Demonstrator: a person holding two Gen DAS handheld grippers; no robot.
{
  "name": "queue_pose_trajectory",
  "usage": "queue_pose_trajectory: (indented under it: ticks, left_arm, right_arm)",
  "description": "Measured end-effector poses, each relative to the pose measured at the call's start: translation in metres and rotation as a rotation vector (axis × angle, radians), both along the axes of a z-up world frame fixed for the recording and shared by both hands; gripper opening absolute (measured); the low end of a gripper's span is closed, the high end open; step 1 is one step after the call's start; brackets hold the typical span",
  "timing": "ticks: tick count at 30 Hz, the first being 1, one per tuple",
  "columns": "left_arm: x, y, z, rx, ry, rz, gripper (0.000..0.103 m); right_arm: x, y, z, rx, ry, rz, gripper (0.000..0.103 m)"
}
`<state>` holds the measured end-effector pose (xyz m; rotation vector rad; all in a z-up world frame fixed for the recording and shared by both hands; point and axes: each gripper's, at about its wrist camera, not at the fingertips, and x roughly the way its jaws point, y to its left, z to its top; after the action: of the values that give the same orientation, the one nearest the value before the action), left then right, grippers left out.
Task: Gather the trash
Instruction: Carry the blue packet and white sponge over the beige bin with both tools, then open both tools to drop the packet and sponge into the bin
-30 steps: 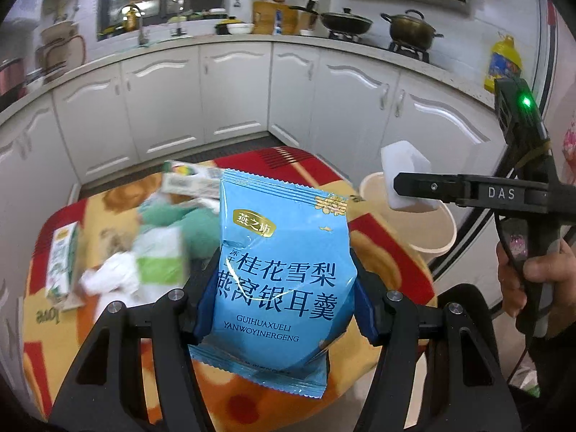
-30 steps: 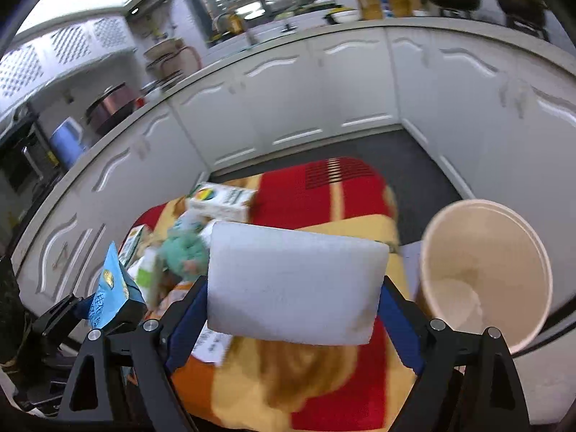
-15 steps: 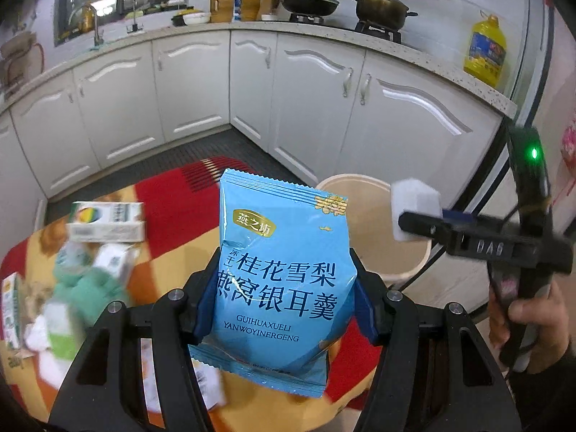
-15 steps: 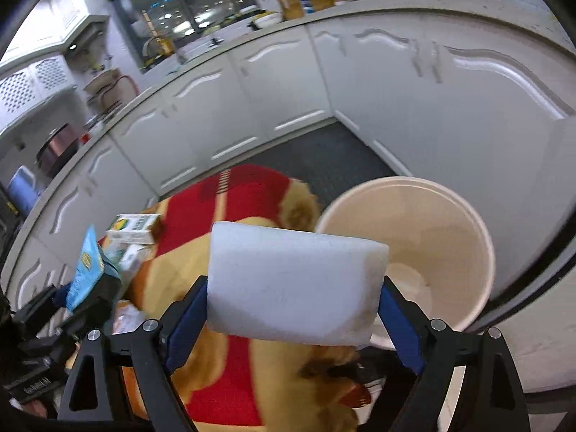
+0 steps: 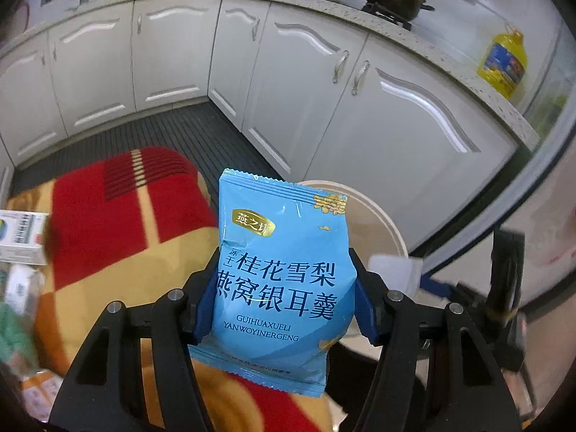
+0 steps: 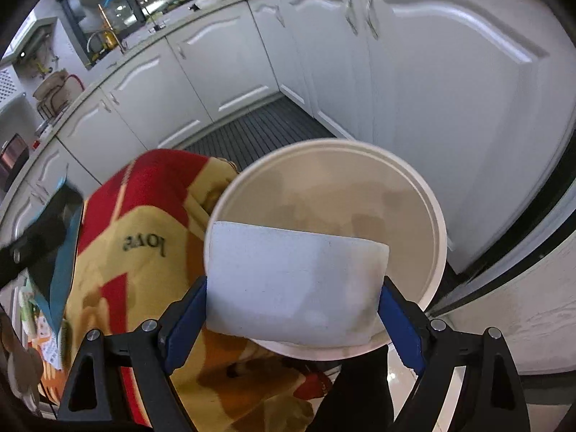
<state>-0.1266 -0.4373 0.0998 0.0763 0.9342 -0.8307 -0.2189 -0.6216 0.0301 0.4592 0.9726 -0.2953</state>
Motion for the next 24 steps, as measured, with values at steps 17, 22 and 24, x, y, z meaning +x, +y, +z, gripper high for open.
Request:
queue_pose_trajectory:
  ticks: [17,22,24]
  left_arm:
    - [0.028,-0.041,-0.029,-0.124,0.157,-0.013,0.08]
    - [0.02,-0.014,-0.016,-0.085,0.066,0.045,0.08]
    - [0.014,0.002,-0.007,-0.063,0.002,0.08,0.08]
  right_arm:
    - [-0.005,-0.013,-0.024,0.028,0.017,-0.039,0.095]
    - [-0.001,-0.003,-0.015,0.019,-0.001,-0.02,0.095]
    - [0.002,0.004,-0.01,0.011,-0.012,-0.009,0.095]
